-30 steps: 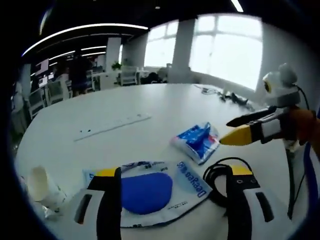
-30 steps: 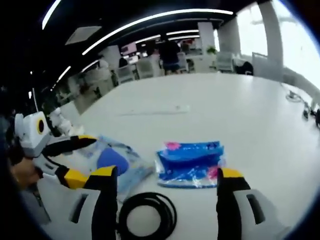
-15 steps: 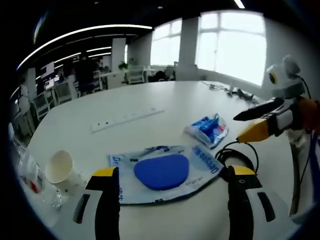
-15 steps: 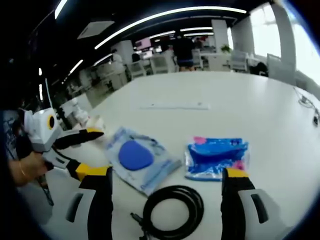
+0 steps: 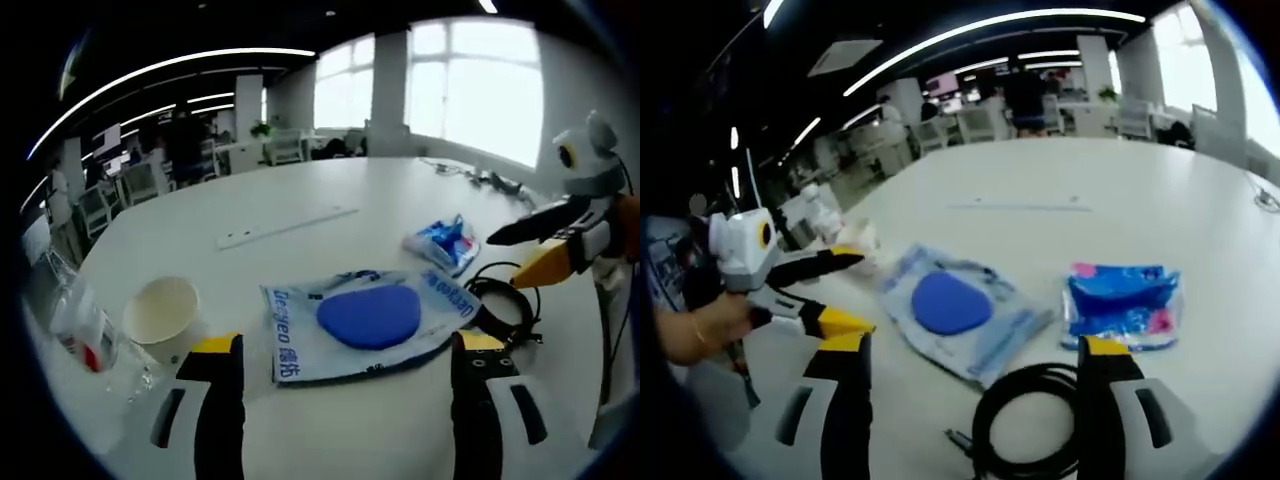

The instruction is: Arrange the tabletop items into an orderly group along one side of the table until the central work area is clear of visible clutter.

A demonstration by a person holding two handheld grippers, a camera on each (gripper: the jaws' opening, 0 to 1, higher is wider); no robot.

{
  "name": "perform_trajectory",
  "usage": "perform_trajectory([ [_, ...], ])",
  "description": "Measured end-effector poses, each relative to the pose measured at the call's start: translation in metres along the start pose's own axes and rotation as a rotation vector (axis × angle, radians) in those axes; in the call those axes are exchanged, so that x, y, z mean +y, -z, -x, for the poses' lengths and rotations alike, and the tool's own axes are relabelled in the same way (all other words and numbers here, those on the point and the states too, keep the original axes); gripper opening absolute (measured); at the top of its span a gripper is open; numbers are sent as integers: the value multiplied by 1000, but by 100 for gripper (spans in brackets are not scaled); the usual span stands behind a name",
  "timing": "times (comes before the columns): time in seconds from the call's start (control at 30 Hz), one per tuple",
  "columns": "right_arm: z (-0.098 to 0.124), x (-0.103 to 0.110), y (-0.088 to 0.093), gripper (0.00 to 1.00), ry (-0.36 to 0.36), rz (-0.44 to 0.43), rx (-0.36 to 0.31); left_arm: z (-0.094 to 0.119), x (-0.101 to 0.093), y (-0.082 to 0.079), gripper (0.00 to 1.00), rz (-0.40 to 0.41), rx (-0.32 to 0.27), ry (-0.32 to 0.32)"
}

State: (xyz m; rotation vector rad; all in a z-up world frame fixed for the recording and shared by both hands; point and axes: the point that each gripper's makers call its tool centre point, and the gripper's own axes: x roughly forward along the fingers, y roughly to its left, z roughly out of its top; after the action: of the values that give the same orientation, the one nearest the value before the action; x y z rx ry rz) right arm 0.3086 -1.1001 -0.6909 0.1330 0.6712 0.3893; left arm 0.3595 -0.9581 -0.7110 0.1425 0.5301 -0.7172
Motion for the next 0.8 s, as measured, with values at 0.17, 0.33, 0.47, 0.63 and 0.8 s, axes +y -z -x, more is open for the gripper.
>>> perform_trajectory([
  [0.17, -6, 10, 5, 71, -23, -26, 3, 0, 13, 8, 75, -19, -4, -28],
  [0.33, -13, 11, 11, 62, 5, -60, 11, -2, 20, 14, 66, 27, -9, -37],
  [0.47, -17, 9, 16, 54, 30, -66, 14, -6, 26, 16, 60, 74, -9, -37],
  [0.63, -23, 2, 26, 46, 69, -69, 46, -10, 30, 18, 54, 98, -7, -40],
  [0.8, -30, 3, 38, 37, 57, -62, 92, -15, 34, 21, 43, 123, 10, -30],
])
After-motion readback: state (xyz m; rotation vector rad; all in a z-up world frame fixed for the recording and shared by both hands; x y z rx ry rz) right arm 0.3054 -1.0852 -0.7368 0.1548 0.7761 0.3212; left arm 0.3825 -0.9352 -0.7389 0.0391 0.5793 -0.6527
